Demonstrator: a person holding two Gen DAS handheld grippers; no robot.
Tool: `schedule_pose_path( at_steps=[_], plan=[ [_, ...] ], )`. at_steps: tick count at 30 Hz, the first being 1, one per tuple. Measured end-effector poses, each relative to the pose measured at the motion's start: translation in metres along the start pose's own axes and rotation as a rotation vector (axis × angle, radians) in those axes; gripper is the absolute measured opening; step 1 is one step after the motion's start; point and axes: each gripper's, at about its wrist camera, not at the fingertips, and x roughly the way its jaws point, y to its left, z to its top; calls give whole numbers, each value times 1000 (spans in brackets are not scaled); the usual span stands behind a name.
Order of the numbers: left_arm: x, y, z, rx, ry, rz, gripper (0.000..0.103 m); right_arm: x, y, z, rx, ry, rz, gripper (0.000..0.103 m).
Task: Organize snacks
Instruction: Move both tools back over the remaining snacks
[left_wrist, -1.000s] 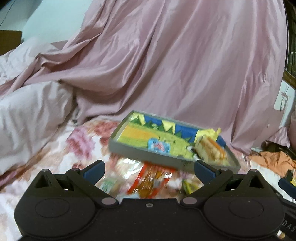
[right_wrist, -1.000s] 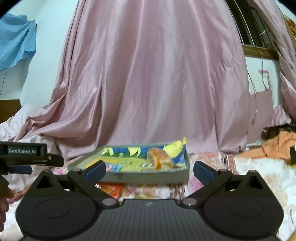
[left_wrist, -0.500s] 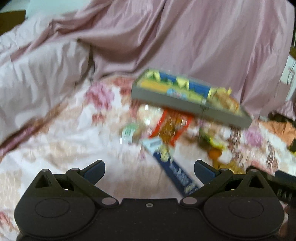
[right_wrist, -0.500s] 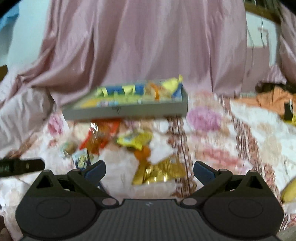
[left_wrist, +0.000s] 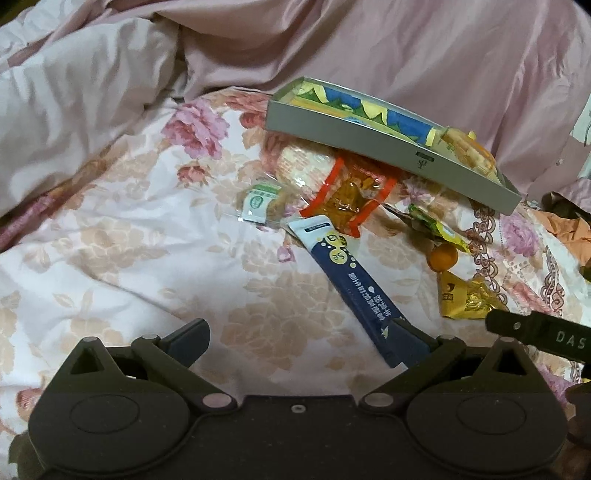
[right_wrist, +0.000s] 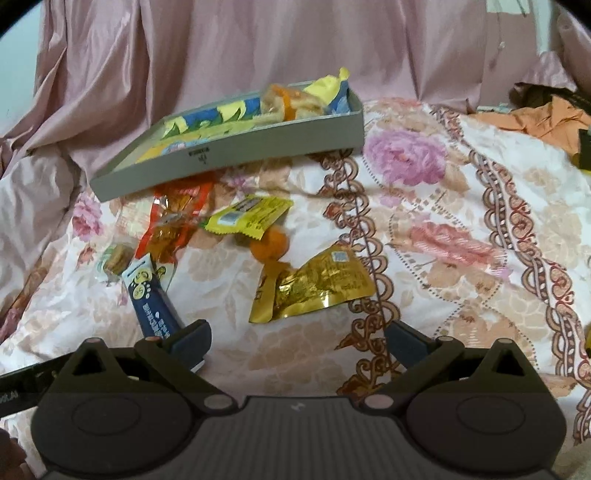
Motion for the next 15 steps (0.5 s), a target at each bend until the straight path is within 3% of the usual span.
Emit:
schedule_pose_path(
  at_steps=[9,15],
  plan=[
    [24,-2,14,-7,28,5,102,11,16,11,-107,-27,3,103],
    [39,-4,27,-29,33,-17,102,26,15,21,-137,0,8,103]
  ],
)
